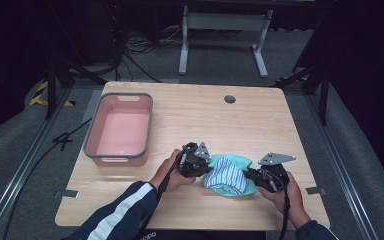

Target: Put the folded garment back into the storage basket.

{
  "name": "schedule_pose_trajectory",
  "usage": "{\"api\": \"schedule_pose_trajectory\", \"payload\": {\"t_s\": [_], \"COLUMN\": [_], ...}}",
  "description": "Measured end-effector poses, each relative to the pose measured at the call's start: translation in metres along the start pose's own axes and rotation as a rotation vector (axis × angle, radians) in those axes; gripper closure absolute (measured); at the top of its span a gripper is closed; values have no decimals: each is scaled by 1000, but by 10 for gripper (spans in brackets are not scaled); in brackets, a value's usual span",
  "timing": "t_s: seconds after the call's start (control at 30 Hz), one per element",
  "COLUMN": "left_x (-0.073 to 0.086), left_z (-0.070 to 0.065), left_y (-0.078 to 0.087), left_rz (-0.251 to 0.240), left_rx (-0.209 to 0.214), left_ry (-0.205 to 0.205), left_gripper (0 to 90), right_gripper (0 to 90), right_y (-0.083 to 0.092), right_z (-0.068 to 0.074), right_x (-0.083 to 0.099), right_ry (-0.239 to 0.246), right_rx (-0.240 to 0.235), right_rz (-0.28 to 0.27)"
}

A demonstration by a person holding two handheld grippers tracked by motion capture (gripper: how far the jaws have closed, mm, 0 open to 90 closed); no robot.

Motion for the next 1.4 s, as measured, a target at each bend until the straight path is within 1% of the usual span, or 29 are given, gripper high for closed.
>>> {"api": "schedule_pose_trajectory", "payload": {"t_s": [0.03, 0.1, 0.17, 0.23, 0.33, 0.4, 0.43, 0.47, 0.5, 0.63, 0.73, 0.8, 0.9, 0.97, 1.0, 1.07, 1.1, 1.13, 1.17, 1.2, 1.23, 1.37, 1.4], "left_x": [-1, -3, -4, -5, -6, -7, -7, -8, -8, -10, -10, -10, -9, -6, -5, -2, -2, 1, 1, 2, 3, 9, 11], "left_z": [1, 4, 6, 10, 13, 21, 21, 23, 26, 35, 39, 44, 51, 55, 57, 63, 63, 68, 68, 71, 72, 80, 81], "left_y": [2, 7, 13, 19, 24, 33, 33, 37, 39, 51, 60, 67, 76, 82, 84, 90, 90, 96, 96, 100, 103, 114, 117], "left_rz": [-4, -5, -14, -19, -20, -27, -27, -30, -37, -53, -53, -64, -63, -64, -65, -67, -67, -71, -71, -82, -83, -69, -70], "left_rx": [-3, -11, -19, -32, -42, -69, -69, -76, -81, -100, -118, -138, -160, -172, -177, -191, -191, -207, -207, -211, -210, -229, -233], "left_ry": [-2, -2, 5, 14, 15, 22, 22, 23, 29, 48, 48, 51, 56, 70, 71, 86, 86, 96, 96, 102, 111, 113, 125], "left_gripper": [831, 831, 831, 831, 832, 832, 832, 832, 832, 832, 832, 833, 833, 832, 833, 832, 833, 833, 833, 833, 832, 832, 832], "right_gripper": [829, 831, 833, 833, 833, 833, 833, 833, 833, 833, 832, 832, 832, 832, 832, 832, 832, 832, 832, 832, 832, 832, 832], "right_y": [1, 3, 4, 4, 3, 3, 3, 3, 2, 1, 0, -1, -4, -6, -8, -11, -11, -13, -13, -14, -16, -21, -22], "right_z": [1, 1, 1, 3, 5, 7, 7, 9, 9, 13, 15, 15, 16, 19, 22, 27, 27, 32, 32, 34, 37, 44, 46], "right_x": [-2, -8, -15, -22, -31, -39, -39, -42, -46, -60, -71, -78, -89, -96, -101, -108, -108, -115, -115, -118, -123, -133, -136], "right_ry": [-2, 11, 15, 17, 30, 37, 37, 37, 49, 67, 77, 77, 75, 82, 90, 102, 102, 115, 115, 118, 122, 135, 140], "right_rx": [-3, -3, 2, -4, -5, -3, -3, -5, -5, -5, -4, -5, -10, -13, -16, -20, -20, -24, -24, -27, -36, -48, -52], "right_rz": [-3, -7, -16, -23, -33, -46, -46, -49, -51, -57, -68, -75, -87, -92, -97, -100, -100, -104, -104, -107, -110, -112, -115]}}
Point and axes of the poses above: each handheld gripper's, and its own axes: y roughly backward along the jaws, x roughly out of its underside, z roughly to its left, the point moved 9 cm from there along -y, roughly forward along the jaws, and after that the axes turned 1 degree about -y, right-handed, at the moved point
